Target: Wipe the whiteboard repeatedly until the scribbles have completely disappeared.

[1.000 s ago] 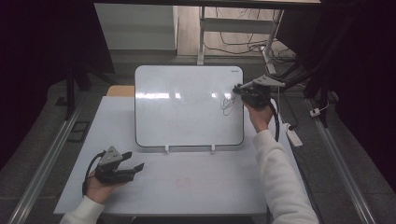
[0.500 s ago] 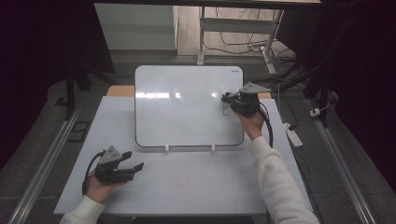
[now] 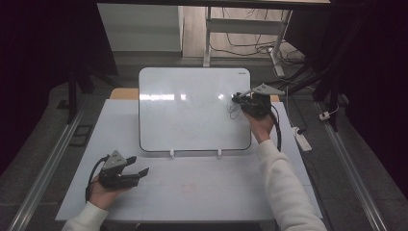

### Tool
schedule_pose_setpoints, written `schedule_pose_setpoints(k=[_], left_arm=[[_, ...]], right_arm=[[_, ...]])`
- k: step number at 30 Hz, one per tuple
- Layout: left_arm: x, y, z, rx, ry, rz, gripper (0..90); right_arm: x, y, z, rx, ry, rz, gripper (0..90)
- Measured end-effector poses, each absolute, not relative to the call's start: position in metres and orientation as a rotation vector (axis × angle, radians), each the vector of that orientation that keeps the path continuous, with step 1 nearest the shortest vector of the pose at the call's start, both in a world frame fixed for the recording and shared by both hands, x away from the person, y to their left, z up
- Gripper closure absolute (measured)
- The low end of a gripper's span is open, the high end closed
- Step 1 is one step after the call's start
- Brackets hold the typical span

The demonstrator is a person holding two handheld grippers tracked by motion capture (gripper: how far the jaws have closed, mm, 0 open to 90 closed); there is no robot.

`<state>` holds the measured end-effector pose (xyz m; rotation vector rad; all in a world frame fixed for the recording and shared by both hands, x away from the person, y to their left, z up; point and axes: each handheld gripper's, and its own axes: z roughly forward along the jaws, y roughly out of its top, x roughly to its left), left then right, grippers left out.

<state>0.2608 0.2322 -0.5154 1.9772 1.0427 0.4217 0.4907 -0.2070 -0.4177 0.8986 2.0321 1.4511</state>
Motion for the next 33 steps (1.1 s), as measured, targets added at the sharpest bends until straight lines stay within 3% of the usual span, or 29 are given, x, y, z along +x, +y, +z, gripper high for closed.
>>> schedule_pose_setpoints(k=[4,33], left_arm=[[0.262,0.234,-0.516,1.97,1.054,0.416,31.9],[0.26,0.235,-0.515,1.963,1.048,0.422,32.0]], right_arm=[[0.481,-0.185,-0.424,0.757,2.147,1.377,77.9],[0.469,-0.202,-0.432,0.836,2.136,1.388,77.9]])
